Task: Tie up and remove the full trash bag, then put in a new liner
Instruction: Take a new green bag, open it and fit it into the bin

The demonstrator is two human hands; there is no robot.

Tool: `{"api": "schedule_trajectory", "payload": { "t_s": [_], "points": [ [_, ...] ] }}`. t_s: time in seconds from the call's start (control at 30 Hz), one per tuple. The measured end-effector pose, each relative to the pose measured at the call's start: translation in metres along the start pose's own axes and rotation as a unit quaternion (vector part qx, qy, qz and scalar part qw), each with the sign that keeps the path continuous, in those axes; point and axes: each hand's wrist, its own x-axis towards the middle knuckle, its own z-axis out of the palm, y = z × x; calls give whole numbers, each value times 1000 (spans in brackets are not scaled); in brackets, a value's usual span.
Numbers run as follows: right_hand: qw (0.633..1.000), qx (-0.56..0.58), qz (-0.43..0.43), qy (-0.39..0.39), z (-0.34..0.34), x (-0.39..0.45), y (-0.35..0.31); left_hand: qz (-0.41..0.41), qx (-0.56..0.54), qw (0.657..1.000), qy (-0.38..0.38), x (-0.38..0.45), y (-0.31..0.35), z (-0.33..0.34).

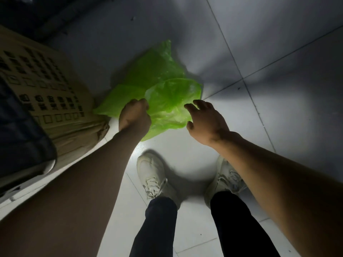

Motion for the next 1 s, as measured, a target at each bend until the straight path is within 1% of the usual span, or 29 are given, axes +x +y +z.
{"api": "schedule_trajectory", "payload": {
  "t_s": [0.07,0.17,0.3,0.4,0.53,0.63,0.73,0.83,0.93,1.0],
  "points": [
    [1000,-15,-12,-1,-20,-18,-3,28,-36,999,14,-21,12,-20],
    [1000,-13,-20,9,-64,-49,-10,39,-82,996,24,-49,32,-65],
    [1000,7,1,11,-143,-100,-23,38,-105,993,44,-89,67,-154],
    [1000,12,2,10,-209,-147,-35,32,-130,989,55,-128,91,-228],
    [999,5,-19,33,-296,-205,-58,42,-119,990,62,-188,118,-321],
    [998,-9,-37,46,-357,-244,-79,28,-108,991,71,-236,131,-384],
    [995,-30,-61,71,-414,-282,-101,2,-119,988,101,-283,130,-445],
    [990,-58,-92,88,-465,-312,-125,-28,-117,984,128,-332,118,-492],
    [982,-87,-135,98,-514,-330,-161,-44,-94,981,161,-379,94,-531],
    [974,-105,-167,111,-539,-339,-194,-53,-97,974,197,-411,73,-554]
  ]
}}
